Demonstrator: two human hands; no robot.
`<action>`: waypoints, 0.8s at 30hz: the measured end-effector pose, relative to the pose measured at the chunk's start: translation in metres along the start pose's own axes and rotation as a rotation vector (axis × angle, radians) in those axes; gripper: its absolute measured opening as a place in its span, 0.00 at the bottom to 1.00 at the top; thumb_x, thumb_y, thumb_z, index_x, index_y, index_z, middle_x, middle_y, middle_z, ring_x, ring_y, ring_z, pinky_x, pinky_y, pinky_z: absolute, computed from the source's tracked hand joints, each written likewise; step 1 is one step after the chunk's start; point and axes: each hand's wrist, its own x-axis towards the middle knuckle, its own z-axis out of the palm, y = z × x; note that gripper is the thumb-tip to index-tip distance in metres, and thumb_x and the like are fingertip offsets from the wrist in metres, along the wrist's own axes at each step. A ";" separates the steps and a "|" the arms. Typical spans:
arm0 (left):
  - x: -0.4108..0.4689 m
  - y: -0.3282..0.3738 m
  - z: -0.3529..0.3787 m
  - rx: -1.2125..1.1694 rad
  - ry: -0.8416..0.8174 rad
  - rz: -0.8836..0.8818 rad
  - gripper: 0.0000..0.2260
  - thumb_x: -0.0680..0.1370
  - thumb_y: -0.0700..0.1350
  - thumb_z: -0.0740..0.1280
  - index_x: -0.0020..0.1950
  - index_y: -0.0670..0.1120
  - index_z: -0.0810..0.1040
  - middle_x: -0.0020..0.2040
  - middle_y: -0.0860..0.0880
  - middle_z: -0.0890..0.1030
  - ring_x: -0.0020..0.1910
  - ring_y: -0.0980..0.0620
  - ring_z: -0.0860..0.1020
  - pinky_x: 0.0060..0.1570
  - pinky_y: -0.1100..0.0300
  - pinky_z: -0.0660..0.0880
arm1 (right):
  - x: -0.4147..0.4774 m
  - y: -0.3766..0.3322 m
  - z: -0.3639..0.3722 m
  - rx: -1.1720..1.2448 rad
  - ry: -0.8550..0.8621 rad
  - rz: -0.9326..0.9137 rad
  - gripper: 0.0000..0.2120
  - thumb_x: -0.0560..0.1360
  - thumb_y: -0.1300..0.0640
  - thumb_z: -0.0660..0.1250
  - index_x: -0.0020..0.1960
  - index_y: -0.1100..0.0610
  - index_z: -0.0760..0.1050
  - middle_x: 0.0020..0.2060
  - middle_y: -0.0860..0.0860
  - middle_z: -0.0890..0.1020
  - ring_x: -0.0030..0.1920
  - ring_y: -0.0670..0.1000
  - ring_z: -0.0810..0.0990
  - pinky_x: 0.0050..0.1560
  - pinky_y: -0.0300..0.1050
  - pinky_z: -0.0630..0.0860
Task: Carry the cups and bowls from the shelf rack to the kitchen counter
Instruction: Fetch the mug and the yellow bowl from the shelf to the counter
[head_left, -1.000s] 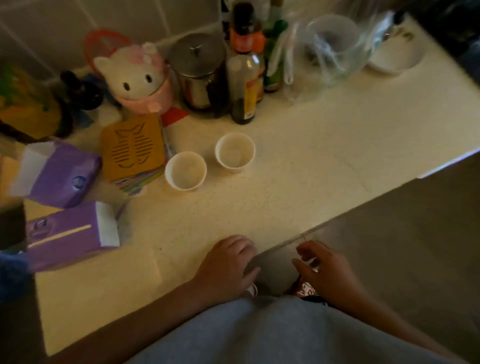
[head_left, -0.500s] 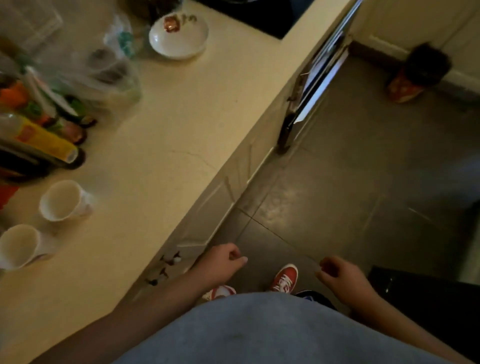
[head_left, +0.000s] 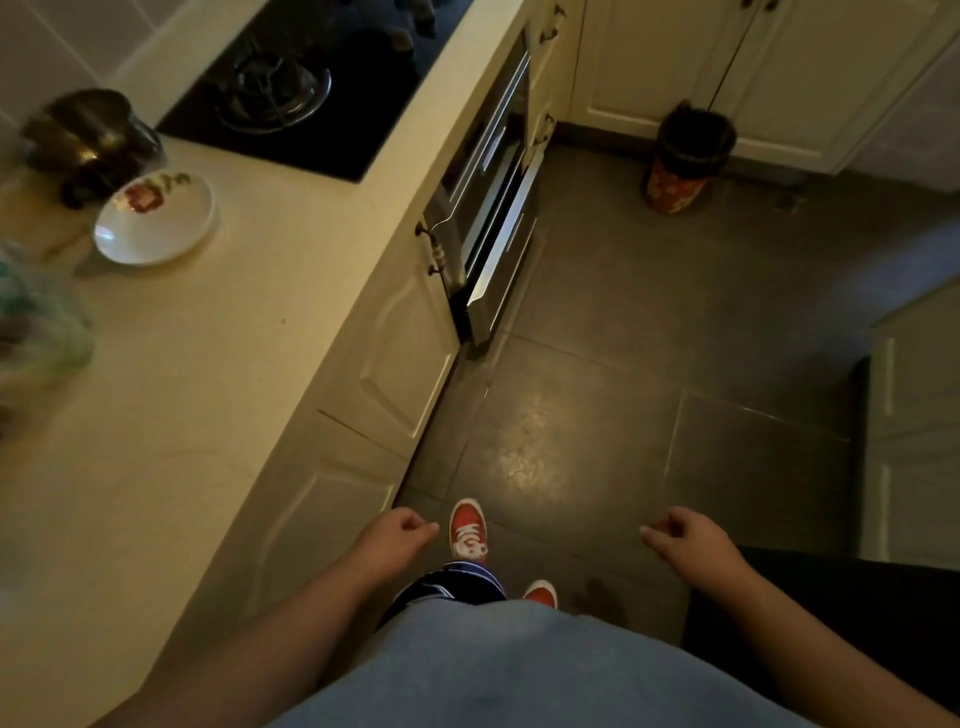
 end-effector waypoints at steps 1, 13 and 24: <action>0.008 0.006 -0.004 0.020 -0.010 -0.006 0.08 0.78 0.51 0.66 0.48 0.47 0.80 0.45 0.47 0.82 0.45 0.50 0.80 0.45 0.55 0.77 | 0.012 -0.007 -0.010 0.018 0.008 -0.007 0.06 0.74 0.49 0.69 0.46 0.51 0.76 0.43 0.50 0.82 0.42 0.48 0.81 0.38 0.41 0.76; 0.158 0.153 -0.059 0.238 -0.135 -0.031 0.09 0.78 0.50 0.67 0.45 0.44 0.80 0.40 0.46 0.81 0.41 0.49 0.78 0.40 0.57 0.72 | 0.131 -0.050 -0.127 0.254 0.085 0.159 0.07 0.74 0.51 0.68 0.47 0.55 0.77 0.41 0.55 0.82 0.43 0.54 0.81 0.45 0.51 0.80; 0.242 0.433 0.002 0.455 -0.281 0.281 0.10 0.77 0.52 0.67 0.46 0.45 0.80 0.42 0.43 0.83 0.42 0.45 0.81 0.46 0.50 0.78 | 0.140 0.041 -0.195 0.515 0.208 0.496 0.07 0.72 0.51 0.71 0.46 0.54 0.78 0.40 0.54 0.83 0.41 0.52 0.81 0.42 0.46 0.78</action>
